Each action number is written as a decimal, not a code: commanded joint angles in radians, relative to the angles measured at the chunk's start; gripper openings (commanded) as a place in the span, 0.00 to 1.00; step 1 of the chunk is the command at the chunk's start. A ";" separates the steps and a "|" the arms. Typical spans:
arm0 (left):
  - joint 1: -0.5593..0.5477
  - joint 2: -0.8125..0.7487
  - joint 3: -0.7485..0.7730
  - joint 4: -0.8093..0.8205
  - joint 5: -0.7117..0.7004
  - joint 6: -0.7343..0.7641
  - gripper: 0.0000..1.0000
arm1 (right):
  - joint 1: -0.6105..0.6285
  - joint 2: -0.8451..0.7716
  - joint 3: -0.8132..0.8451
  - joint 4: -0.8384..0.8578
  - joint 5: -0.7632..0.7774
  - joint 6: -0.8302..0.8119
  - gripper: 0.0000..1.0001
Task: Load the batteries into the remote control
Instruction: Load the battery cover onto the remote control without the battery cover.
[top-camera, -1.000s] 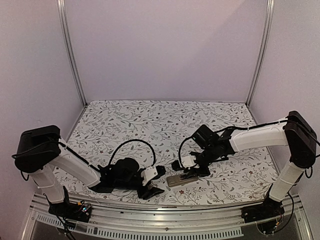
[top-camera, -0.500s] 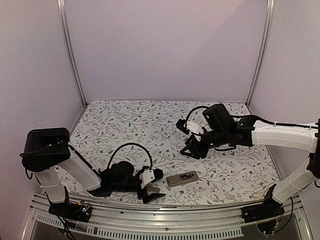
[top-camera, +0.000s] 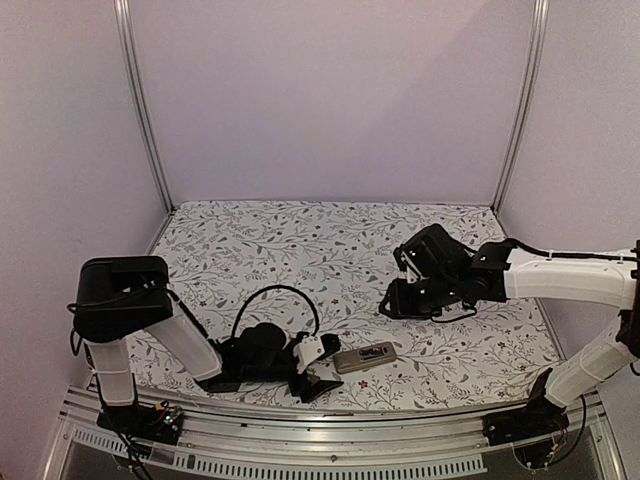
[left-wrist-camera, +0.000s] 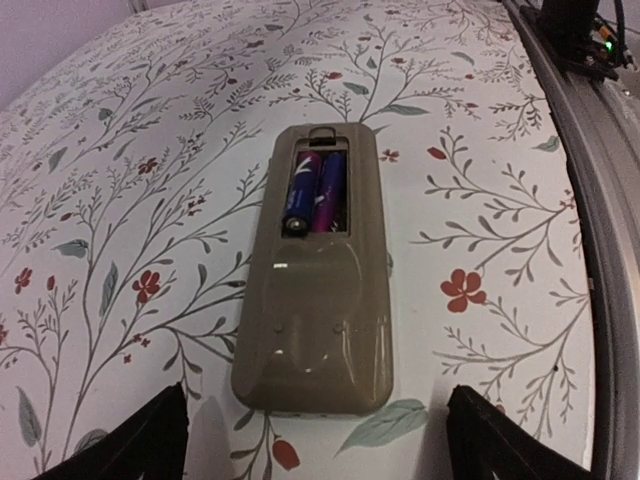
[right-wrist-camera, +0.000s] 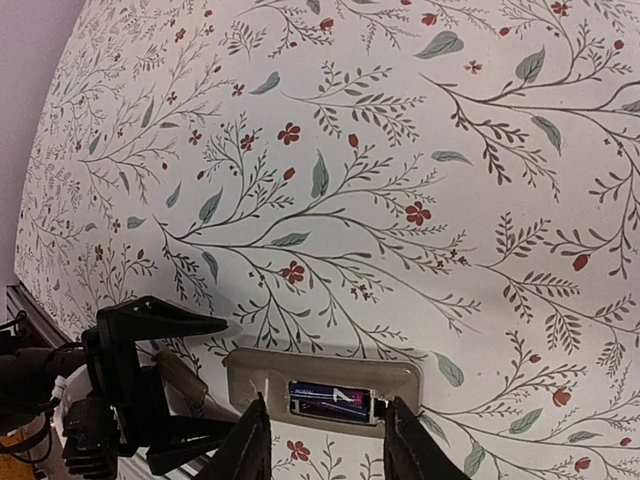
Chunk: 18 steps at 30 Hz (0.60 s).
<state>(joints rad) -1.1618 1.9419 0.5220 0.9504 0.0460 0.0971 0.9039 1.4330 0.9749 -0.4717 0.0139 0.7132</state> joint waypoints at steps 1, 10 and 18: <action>-0.007 0.043 0.005 0.014 0.005 -0.017 0.87 | 0.058 0.034 0.016 -0.057 0.060 0.106 0.36; -0.030 0.107 0.022 0.074 0.028 -0.035 0.79 | 0.096 0.117 0.044 -0.062 0.038 0.142 0.29; -0.031 0.122 0.022 0.090 0.030 -0.042 0.63 | 0.140 0.215 0.102 -0.085 -0.003 0.103 0.28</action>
<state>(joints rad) -1.1801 2.0254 0.5377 1.0695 0.0715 0.0517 1.0225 1.5997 1.0409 -0.5289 0.0322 0.8288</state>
